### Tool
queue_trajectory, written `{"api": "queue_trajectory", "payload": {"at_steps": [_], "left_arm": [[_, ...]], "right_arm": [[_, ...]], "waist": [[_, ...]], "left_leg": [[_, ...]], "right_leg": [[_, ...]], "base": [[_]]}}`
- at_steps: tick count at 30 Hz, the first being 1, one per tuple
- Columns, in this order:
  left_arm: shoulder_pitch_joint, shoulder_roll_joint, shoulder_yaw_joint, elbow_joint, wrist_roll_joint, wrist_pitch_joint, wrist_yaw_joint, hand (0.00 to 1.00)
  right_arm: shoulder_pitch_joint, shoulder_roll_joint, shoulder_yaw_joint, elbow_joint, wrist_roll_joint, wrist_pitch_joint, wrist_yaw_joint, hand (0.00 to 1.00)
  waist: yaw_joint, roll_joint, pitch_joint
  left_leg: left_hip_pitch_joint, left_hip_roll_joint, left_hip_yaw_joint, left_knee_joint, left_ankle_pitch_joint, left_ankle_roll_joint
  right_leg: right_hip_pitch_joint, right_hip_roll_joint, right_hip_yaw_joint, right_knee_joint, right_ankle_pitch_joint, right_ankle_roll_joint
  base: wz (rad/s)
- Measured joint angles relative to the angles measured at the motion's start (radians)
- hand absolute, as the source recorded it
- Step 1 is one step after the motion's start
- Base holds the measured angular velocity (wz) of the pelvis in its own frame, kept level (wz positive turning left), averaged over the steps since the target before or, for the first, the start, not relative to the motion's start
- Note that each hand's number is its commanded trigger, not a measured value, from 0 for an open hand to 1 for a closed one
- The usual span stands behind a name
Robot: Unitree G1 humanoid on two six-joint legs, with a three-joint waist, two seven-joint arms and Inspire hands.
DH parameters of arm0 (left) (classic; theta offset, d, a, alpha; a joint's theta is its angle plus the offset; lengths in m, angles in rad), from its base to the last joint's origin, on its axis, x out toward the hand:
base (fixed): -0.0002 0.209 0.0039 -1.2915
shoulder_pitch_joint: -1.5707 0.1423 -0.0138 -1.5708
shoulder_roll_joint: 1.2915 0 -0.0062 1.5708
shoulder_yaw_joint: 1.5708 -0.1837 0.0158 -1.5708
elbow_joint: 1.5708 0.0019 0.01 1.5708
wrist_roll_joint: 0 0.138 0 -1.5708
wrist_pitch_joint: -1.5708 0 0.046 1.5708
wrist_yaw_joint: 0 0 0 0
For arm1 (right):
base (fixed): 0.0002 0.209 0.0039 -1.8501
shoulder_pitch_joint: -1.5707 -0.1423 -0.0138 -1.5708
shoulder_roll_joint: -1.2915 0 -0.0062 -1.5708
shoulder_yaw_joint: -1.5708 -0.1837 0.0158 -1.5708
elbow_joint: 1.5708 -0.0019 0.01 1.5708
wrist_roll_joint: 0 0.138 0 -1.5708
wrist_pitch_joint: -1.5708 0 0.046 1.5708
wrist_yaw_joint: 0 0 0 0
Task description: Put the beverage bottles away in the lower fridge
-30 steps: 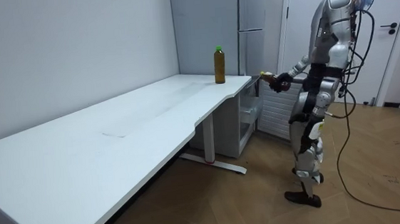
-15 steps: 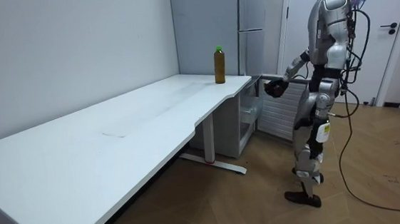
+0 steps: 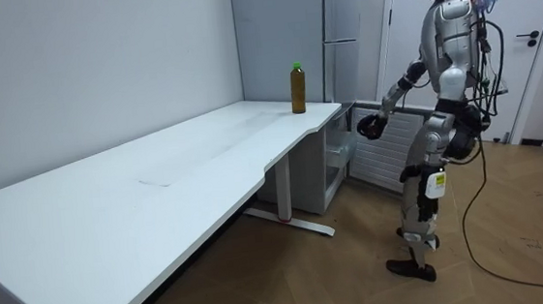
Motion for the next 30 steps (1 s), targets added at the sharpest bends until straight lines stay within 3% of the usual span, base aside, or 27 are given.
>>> {"api": "queue_trajectory", "payload": {"at_steps": [4,8,13,16,30], "left_arm": [[-0.022,-0.008,-0.031,-0.006,-0.002,-0.024,0.015,0.00],[-0.017,-0.007,-0.035,-0.012,-0.002,-0.038,0.049,0.00],[-0.021,-0.008,-0.042,-0.006,-0.003,-0.060,0.089,0.00],[-0.020,-0.009,-0.031,-0.001,-0.006,-0.072,0.110,0.00],[-0.021,-0.007,-0.051,-0.001,-0.043,-0.103,0.132,0.00]], "right_arm": [[-0.059,-0.036,0.000,0.002,-0.047,0.000,-0.068,1.00],[-0.106,-0.090,0.000,-0.002,-0.042,-0.004,-0.105,1.00],[-0.204,-0.141,-0.046,-0.004,-0.045,-0.054,-0.205,1.00],[-0.220,-0.152,-0.049,-0.023,-0.053,-0.083,-0.241,1.00],[-0.221,-0.178,-0.043,-0.188,-0.038,-0.112,-0.350,1.00]], "waist": [[-0.002,-0.006,0.0057],[0.008,-0.005,0.0068],[0.026,-0.006,0.0089],[0.032,-0.005,0.0097],[0.047,-0.004,0.0100]], "left_leg": [[-0.093,-0.011,0.012,0.054,0.000,0.002],[-0.154,-0.005,0.013,0.086,0.001,0.000],[-0.217,-0.005,0.019,0.121,0.001,-0.001],[-0.231,-0.005,0.017,0.129,0.000,-0.001],[-0.265,-0.010,0.023,0.152,-0.009,0.000]], "right_leg": [[-0.115,-0.023,0.020,0.094,-0.028,-0.004],[-0.177,-0.019,0.025,0.124,-0.029,-0.010],[-0.249,-0.020,0.040,0.159,-0.030,-0.014],[-0.260,-0.020,0.038,0.163,-0.031,-0.015],[-0.304,-0.040,0.044,0.214,-0.058,-0.017]], "base": [[0.01],[0.00],[-0.04],[0.00],[0.03]]}}
